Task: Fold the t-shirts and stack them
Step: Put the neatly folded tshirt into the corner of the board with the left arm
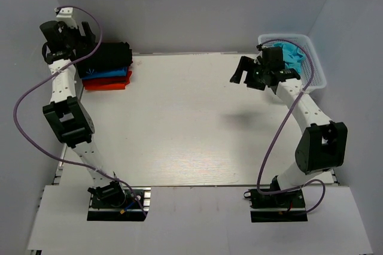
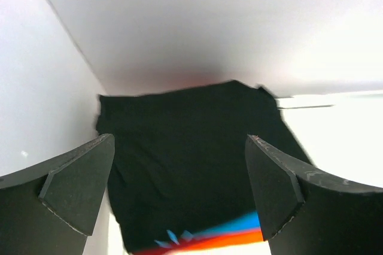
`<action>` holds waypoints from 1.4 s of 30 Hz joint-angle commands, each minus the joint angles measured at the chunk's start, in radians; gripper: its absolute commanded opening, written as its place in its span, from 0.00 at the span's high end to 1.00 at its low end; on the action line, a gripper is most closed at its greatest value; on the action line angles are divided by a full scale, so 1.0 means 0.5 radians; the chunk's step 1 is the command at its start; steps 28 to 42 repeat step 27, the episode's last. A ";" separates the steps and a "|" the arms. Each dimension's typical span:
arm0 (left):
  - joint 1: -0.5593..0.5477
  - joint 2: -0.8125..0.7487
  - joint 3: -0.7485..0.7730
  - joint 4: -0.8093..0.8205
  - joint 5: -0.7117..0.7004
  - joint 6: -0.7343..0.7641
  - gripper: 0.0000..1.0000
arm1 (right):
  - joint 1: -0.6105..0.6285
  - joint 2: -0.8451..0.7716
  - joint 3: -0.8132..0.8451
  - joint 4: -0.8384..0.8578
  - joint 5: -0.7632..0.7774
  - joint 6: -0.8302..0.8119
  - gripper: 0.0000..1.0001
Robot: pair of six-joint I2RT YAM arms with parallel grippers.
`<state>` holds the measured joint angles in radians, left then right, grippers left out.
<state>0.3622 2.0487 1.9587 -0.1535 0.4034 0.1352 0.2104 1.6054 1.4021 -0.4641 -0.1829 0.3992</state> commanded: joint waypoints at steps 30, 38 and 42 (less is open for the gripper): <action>-1.271 -2.260 -2.310 -0.748 -0.929 -1.292 0.00 | -0.003 -1.373 -1.427 0.272 -0.134 0.030 0.10; -1.271 -2.260 -2.310 -0.748 -0.929 -1.292 0.00 | -0.003 -1.373 -1.427 0.272 -0.134 0.030 0.10; -1.271 -2.260 -2.310 -0.748 -0.929 -1.292 0.00 | -0.003 -1.373 -1.427 0.272 -0.134 0.030 0.10</action>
